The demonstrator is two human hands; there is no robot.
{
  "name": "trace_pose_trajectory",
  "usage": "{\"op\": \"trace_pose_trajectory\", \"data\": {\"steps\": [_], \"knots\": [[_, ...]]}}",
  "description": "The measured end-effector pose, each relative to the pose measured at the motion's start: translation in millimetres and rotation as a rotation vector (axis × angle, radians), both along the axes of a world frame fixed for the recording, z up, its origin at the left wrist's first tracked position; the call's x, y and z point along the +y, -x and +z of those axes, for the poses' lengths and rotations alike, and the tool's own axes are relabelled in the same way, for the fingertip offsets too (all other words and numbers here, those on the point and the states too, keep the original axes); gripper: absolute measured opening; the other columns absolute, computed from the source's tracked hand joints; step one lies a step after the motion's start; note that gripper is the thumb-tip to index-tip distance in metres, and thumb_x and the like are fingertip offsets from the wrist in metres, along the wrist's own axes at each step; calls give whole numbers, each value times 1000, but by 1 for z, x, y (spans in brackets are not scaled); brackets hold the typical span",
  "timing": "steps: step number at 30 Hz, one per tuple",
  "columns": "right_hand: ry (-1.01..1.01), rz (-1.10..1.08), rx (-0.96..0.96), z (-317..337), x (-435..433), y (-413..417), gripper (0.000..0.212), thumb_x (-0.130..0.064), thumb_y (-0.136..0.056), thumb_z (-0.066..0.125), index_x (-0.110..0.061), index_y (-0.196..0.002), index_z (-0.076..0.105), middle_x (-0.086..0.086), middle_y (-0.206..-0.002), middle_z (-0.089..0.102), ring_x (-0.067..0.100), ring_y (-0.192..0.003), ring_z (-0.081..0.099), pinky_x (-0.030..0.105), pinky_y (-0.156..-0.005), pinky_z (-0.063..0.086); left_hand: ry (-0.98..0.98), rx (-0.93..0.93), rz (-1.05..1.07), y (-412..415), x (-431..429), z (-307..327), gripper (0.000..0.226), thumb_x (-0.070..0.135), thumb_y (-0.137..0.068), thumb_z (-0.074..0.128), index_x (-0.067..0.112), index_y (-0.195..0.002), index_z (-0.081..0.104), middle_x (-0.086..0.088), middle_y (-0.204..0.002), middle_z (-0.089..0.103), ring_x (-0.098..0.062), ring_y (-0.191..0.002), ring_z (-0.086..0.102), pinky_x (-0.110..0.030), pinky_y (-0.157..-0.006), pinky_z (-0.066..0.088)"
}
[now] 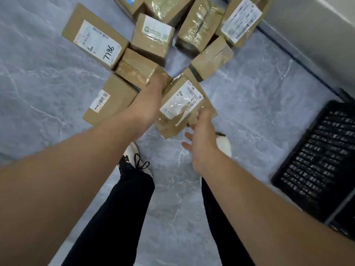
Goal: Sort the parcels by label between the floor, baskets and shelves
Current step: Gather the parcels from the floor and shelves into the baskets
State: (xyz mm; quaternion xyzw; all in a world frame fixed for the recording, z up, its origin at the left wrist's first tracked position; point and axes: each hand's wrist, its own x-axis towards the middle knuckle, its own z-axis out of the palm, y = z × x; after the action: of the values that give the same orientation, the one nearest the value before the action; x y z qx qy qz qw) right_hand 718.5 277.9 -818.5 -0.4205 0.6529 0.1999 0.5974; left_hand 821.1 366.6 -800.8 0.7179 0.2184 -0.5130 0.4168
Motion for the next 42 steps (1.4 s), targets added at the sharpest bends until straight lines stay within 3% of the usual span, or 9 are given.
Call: {"op": "trace_pose_trajectory", "data": {"steps": [3, 7, 11, 16, 24, 28, 33, 37, 42], "knots": [[1, -41, 22, -37, 4, 1, 38, -44, -112, 35, -35, -97, 69, -18, -75, 76, 9, -92, 64, 36, -96, 55, 5, -24, -14, -5, -6, -39, 46, 51, -104, 34, 25, -127, 65, 7, -117, 68, -1, -100, 60, -16, -74, 39], [5, -131, 29, -69, 9, -4, 40, -44, -112, 36, -28, -119, 73, -8, -100, 77, 9, -93, 70, 25, -67, 56, 30, 37, 9, -1, -15, -72, 72, 67, -89, 37, 20, -141, 56, -5, -134, 65, -25, -128, 57, -41, -106, 41], [20, -183, 18, -83, 12, -7, 42, -43, -111, 37, -26, -121, 74, -2, -110, 82, 10, -93, 72, 25, -67, 56, 47, 65, 3, -1, -17, -87, 65, 57, -96, 39, 13, -139, 58, -11, -121, 70, -28, -108, 64, -39, -83, 45], [43, -193, 6, -74, 14, -7, 46, -43, -108, 35, -25, -119, 76, 3, -116, 82, 19, -108, 74, 38, -92, 60, 62, 22, -59, 0, -17, -78, 53, 53, -99, 31, 21, -115, 71, -1, -102, 77, -21, -99, 70, -42, -94, 50], [81, -168, -67, -20, -4, -20, 61, -59, -85, 39, -17, -111, 74, 6, -111, 80, 23, -104, 72, 42, -90, 57, 53, -36, -73, -17, -26, -14, 43, 52, -99, 33, 22, -90, 63, -1, -83, 70, -16, -74, 66, -36, -78, 53], [71, -151, -156, 24, -18, -31, 41, -56, -81, 35, -27, -95, 59, 4, -93, 62, 23, -86, 55, 41, -79, 47, 60, 4, -31, -29, -35, 35, 54, 59, -92, 40, 18, -110, 71, -7, -98, 78, -24, -86, 75, -35, -73, 58], [128, -105, -182, 88, -42, -43, 43, -55, -94, 30, -28, -84, 63, -2, -89, 72, 21, -86, 64, 42, -83, 53, 131, -87, -18, -44, -51, 103, 44, 49, -102, 39, 20, -112, 70, -3, -101, 76, -20, -85, 74, -36, -74, 60], [193, -96, -254, 150, -57, -56, 44, -50, -99, 30, -30, -77, 62, -3, -83, 72, 20, -81, 65, 42, -84, 57, 164, -173, -77, -56, -59, 162, 42, 46, -104, 36, 22, -100, 70, 11, -76, 74, -5, -64, 69, -19, -55, 54], [271, -93, -354, 240, -65, -71, 40, -45, -102, 31, -28, -80, 61, -4, -83, 74, 17, -74, 64, 35, -73, 53, 273, -261, -144, -68, -64, 257, 44, 44, -106, 34, 29, -79, 65, 16, -57, 68, -1, -58, 67, -26, -62, 54]]}}
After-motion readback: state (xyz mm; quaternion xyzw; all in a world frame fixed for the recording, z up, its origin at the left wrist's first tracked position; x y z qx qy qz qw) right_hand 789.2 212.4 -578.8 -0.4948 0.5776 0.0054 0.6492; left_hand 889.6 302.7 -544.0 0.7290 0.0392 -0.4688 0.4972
